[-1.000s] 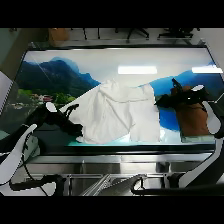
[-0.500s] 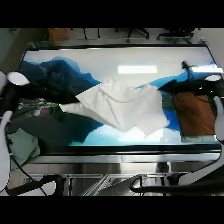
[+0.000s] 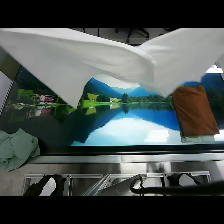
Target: Fold the shirts.
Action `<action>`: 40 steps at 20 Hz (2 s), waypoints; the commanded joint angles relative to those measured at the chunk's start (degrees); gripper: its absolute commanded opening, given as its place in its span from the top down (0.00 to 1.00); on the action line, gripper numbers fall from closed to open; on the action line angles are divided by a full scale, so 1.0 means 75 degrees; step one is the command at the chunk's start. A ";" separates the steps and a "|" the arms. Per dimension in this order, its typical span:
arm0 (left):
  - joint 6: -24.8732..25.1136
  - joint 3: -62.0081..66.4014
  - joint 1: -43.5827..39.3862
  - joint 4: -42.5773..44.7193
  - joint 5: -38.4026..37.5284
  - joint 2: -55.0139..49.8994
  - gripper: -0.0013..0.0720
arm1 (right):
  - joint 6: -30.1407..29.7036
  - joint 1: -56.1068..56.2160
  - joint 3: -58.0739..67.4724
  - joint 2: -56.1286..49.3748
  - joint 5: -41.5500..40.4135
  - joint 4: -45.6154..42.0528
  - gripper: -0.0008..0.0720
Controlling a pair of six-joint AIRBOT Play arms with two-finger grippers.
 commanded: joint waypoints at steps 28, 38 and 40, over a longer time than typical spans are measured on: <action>0.0265 0.0122 -0.1562 0.3998 -0.0227 -0.7781 0.96 | 0.0248 0.2745 -0.0224 -0.6024 -0.2104 -0.6373 0.96; 0.0953 0.0195 -0.1795 0.4339 -0.0154 -0.8865 0.96 | 0.0242 0.2920 -0.0259 -0.6802 -0.2451 -0.6429 0.96; 0.0973 0.0192 -0.1804 0.4334 -0.0192 -0.8929 0.96 | 0.0239 0.2975 -0.0259 -0.6799 -0.2451 -0.6420 0.96</action>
